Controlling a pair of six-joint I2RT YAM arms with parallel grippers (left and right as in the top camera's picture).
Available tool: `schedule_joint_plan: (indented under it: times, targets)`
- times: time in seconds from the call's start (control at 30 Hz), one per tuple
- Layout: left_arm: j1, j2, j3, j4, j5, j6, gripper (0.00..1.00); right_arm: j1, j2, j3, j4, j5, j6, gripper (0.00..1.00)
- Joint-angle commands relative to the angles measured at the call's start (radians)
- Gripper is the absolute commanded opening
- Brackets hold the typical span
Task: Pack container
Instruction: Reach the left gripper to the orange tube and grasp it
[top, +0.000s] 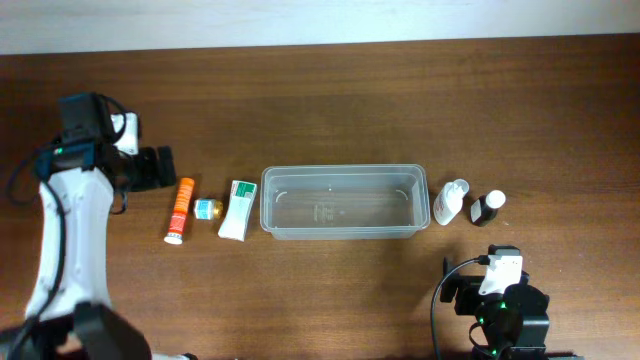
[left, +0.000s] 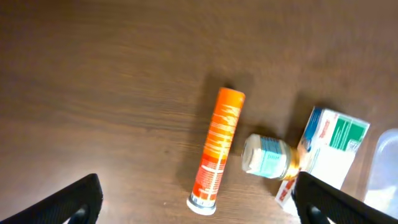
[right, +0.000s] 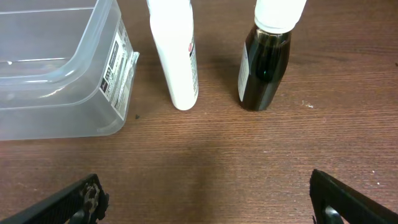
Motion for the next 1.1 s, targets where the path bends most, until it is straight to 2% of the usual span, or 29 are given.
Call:
schedule_joint_plan:
  times: [0.0,0.13,0.5,0.53,0.8,1.07]
  targets:
    - [-0.006,0.071,0.014,-0.005,0.035,0.190,0.90,-0.006,-0.009,-0.009,0.000,-0.002,0.000,0.98]
    - [-0.006,0.152,0.014,0.008,0.032,0.238,0.89,-0.006,-0.008,-0.009,0.000,-0.002,0.000,0.98]
    - [-0.010,0.318,0.014,0.027,0.010,0.270,0.89,-0.006,-0.009,-0.009,0.000,-0.002,0.000,0.98]
    - [-0.010,0.327,0.014,0.028,0.004,0.271,0.84,-0.006,-0.009,-0.009,0.000,-0.002,0.000,0.98]
    - [-0.010,0.365,0.014,0.040,-0.043,0.278,0.70,-0.006,-0.009,-0.009,0.000,-0.001,0.000,0.98]
    - [-0.010,0.386,0.014,0.047,-0.100,0.277,0.69,-0.006,-0.009,-0.009,0.000,-0.002,0.000,0.98]
